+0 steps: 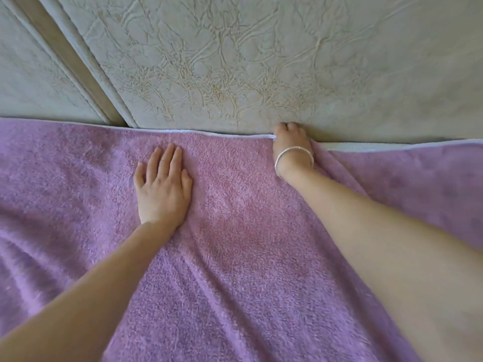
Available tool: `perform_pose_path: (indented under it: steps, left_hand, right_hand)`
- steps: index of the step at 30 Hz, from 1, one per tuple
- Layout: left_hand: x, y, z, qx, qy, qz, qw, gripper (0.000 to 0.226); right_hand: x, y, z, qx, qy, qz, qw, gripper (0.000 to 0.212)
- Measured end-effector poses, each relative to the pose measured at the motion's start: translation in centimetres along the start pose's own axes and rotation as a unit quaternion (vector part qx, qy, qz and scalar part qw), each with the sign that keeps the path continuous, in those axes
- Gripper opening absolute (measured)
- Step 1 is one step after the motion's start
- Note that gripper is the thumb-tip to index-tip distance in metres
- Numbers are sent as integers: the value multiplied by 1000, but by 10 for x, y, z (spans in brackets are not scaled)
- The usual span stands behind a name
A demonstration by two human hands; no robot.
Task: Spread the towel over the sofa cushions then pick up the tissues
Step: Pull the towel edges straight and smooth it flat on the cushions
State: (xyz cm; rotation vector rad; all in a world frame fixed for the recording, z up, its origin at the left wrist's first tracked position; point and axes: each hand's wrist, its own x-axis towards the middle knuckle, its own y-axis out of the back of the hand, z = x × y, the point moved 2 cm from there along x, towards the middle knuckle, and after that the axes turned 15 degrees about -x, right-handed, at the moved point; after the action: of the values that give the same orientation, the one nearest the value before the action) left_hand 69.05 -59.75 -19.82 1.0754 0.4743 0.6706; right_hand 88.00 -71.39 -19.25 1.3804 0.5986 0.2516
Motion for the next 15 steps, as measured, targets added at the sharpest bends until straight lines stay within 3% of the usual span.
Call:
perform_pose_path:
  steps: [6,11,15]
  left_hand:
    - [-17,-61,134,-76,-63,-58,993,46]
    - [-15,-78,141,-40,-42,6,998,59]
    - [-12,-88,143,-42,-49,29,997,56]
  right_hand:
    - [-16,21,27,20,108,-18,994,35]
    - [-20,32,84,-34,80,-62,994,36]
    - [-19,22,120,-32,76,-110,990,34]
